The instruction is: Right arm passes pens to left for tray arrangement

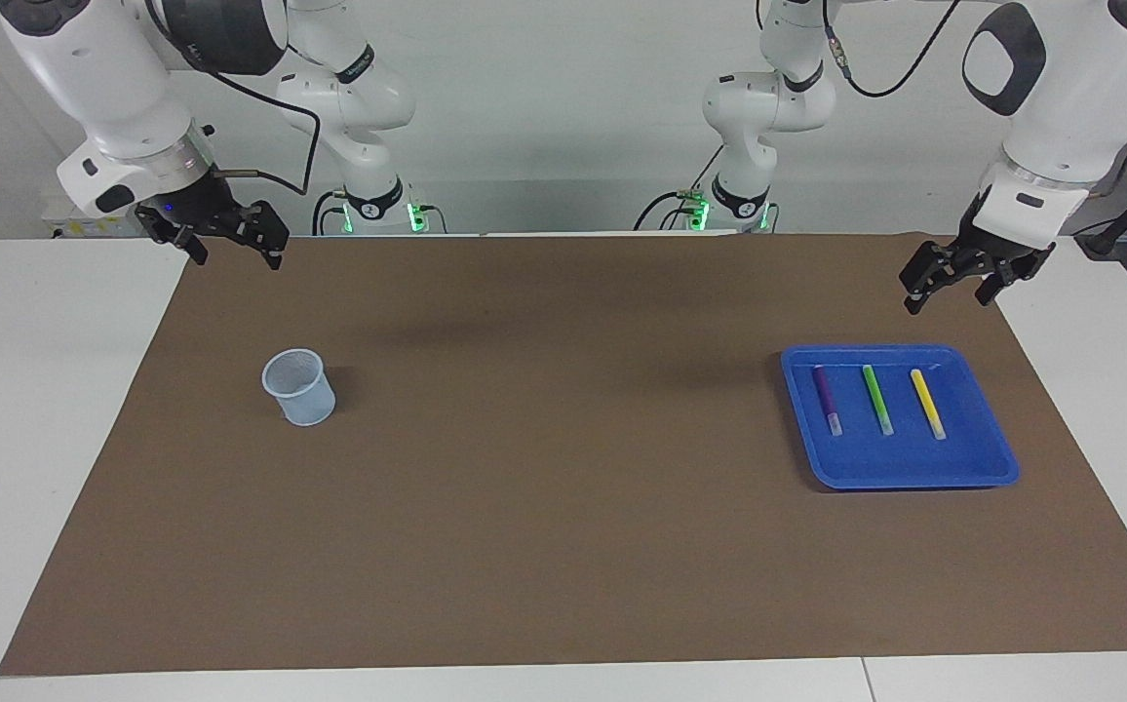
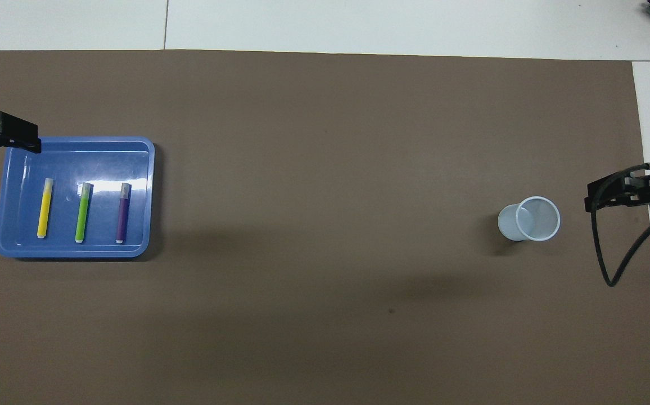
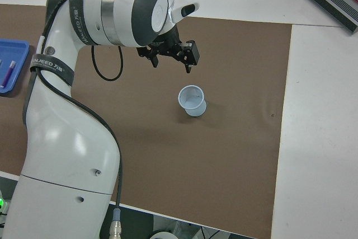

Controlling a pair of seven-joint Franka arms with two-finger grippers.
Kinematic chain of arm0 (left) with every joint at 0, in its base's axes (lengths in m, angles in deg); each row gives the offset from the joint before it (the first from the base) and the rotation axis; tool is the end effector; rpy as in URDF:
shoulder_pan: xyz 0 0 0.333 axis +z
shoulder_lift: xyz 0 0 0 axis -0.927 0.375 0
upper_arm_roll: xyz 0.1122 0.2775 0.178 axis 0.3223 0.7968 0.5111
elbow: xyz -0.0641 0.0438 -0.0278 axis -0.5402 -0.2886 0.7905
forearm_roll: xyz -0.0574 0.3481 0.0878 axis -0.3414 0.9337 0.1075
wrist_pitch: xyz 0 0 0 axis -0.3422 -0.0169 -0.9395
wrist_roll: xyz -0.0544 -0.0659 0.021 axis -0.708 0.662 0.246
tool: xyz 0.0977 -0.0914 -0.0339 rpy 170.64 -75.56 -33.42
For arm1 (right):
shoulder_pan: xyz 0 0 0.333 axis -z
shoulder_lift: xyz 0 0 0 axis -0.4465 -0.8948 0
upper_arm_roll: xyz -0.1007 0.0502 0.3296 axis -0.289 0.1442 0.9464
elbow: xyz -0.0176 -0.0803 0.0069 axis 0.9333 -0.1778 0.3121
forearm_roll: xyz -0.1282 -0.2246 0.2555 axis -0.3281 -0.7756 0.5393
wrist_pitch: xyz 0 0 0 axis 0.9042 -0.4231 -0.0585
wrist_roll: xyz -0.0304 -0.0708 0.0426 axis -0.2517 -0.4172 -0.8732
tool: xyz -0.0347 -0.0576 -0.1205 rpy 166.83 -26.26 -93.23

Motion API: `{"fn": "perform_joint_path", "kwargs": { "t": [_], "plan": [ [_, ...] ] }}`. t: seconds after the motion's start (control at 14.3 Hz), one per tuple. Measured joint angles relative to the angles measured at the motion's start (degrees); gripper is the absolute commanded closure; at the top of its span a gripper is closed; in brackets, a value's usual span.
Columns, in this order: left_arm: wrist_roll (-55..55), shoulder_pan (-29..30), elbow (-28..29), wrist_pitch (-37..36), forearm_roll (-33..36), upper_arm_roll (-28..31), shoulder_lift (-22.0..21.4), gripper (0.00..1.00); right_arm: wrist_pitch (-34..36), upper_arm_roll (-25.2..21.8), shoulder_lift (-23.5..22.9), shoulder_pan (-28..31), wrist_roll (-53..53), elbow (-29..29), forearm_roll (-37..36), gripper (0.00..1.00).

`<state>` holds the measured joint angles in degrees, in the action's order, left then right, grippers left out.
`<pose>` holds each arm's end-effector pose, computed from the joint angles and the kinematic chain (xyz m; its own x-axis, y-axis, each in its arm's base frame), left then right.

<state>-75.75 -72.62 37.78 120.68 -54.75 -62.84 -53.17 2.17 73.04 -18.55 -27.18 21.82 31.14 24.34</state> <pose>0.5680 -0.0044 0.6177 0.9983 0.0291 0.0499 0.0309 -0.9989 -0.0346 0.5064 -0.0157 0.6085 0.9879 -0.0945 -0.1227 -0.0912 -0.9953 0.0326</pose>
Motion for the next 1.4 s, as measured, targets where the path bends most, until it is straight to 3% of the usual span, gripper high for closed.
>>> {"fn": "perform_joint_path", "kwargs": {
  "t": [0.35,1.4],
  "plan": [
    [0.0,2.1,0.0,-1.0,0.0,-2.4,-0.6,0.0,0.0,0.0,0.0,0.0,0.0,0.0,0.0,0.0],
    [0.0,2.2,0.0,-1.3,-2.9,-2.6,-0.6,0.0,0.0,0.0,0.0,0.0,0.0,0.0,0.0,0.0]
  ]
}}
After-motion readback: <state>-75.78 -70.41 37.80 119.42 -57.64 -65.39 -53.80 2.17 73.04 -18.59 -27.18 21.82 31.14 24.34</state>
